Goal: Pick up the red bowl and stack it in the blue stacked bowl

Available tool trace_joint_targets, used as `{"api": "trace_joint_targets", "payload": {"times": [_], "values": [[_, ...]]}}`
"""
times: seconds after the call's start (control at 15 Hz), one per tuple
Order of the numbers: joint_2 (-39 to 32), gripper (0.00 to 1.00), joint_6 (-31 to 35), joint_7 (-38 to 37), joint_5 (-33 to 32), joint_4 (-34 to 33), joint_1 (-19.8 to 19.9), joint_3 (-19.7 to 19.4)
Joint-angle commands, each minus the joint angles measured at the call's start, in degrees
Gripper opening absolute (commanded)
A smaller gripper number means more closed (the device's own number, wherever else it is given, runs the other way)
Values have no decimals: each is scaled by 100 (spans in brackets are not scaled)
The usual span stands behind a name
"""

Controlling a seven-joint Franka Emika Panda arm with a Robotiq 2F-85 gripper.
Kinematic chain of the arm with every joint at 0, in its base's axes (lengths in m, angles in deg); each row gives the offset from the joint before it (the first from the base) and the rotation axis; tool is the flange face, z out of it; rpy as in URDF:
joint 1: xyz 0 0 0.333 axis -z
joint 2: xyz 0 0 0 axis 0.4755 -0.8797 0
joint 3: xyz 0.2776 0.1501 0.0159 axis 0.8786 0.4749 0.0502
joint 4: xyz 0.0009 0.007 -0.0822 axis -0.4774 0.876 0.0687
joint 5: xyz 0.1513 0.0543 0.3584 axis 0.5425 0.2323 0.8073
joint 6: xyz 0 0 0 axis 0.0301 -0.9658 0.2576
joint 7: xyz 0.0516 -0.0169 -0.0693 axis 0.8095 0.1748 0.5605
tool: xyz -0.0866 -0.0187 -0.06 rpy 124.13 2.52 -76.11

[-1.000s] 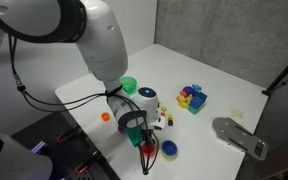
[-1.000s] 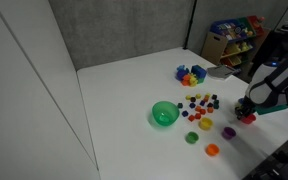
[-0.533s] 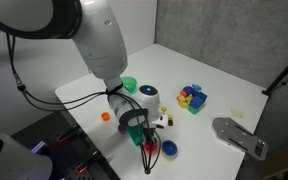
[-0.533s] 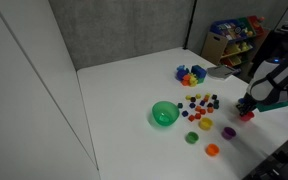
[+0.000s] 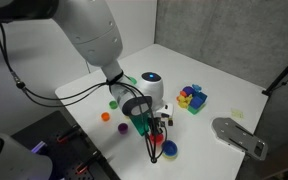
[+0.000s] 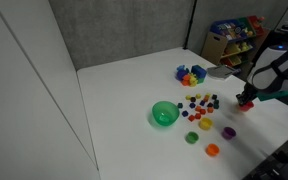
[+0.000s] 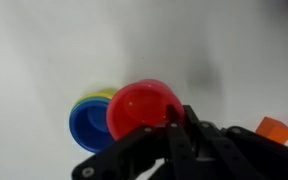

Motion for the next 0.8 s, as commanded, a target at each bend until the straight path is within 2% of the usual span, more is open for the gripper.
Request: {"api": "trace_joint_targets", "payload": {"times": [0.0, 0.73], "values": [[183, 4, -371, -123, -97, -205, -109, -154], [-343, 4, -419, -272, -92, -980, -46, -418]]}}
